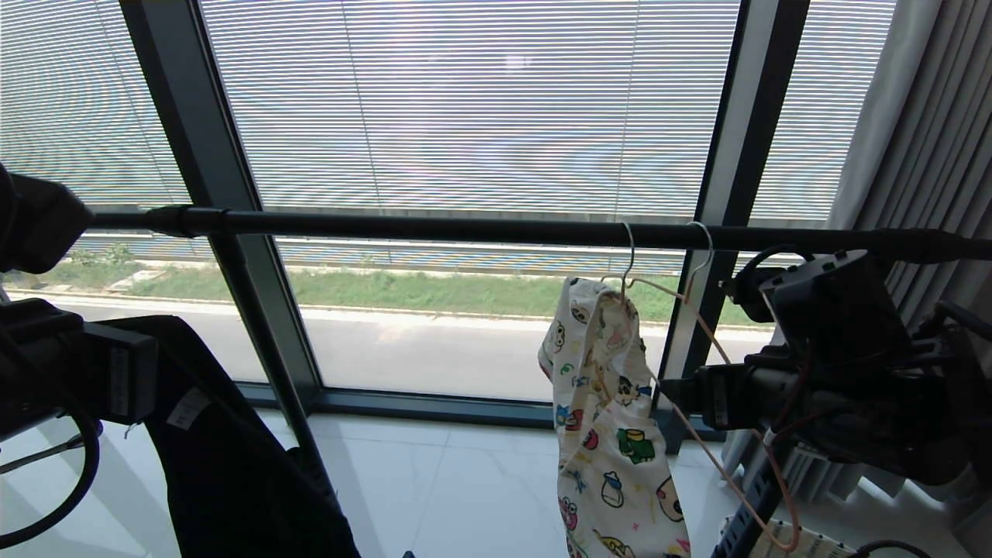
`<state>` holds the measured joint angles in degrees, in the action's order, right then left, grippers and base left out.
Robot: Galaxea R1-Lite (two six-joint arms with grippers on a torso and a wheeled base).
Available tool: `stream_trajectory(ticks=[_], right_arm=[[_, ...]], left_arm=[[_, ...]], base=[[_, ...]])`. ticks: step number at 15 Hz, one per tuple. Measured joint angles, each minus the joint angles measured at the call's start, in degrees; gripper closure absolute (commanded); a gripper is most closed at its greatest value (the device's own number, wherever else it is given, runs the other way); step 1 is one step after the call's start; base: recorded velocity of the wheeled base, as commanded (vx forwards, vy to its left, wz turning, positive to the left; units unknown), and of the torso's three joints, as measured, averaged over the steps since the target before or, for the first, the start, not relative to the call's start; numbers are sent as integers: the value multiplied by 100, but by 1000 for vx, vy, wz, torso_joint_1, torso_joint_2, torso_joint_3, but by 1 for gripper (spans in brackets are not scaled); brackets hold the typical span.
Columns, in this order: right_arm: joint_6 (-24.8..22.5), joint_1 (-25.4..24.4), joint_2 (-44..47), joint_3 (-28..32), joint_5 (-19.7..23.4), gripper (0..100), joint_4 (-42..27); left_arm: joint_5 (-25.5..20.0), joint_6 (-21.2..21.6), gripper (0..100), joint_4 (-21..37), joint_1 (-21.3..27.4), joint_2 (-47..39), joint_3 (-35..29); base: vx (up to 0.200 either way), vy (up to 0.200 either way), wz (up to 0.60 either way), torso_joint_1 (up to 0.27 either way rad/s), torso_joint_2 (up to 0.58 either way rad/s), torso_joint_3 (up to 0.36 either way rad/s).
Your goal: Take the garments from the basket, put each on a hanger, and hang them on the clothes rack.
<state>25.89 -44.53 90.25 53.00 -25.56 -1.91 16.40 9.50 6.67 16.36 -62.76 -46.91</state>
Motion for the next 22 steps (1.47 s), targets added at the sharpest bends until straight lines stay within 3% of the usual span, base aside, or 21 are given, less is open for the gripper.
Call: stream_trajectory(ticks=[2,3,12,17,22], right_arm=[[11,0,41,0,-18,0,2],[16,2,60,0,-18,100,11],[49,10,85,16,-49,100,22],[35,2,-119,22,-558,100,99],[-187,-22,-718,-297,-684,100,513]], left_arm=[[2,0,100,0,0,0,0],[2,0,100,0,0,0,0],[0,0,100,0,0,5,-17],[0,0,100,0,0,66,-13],[0,2,100,0,0,129,-11]], base=[[0,0,0,0,0,0],[0,0,0,0,0,0],[0,0,0,0,0,0],[0,0,0,0,0,0],[0,0,0,0,0,0]])
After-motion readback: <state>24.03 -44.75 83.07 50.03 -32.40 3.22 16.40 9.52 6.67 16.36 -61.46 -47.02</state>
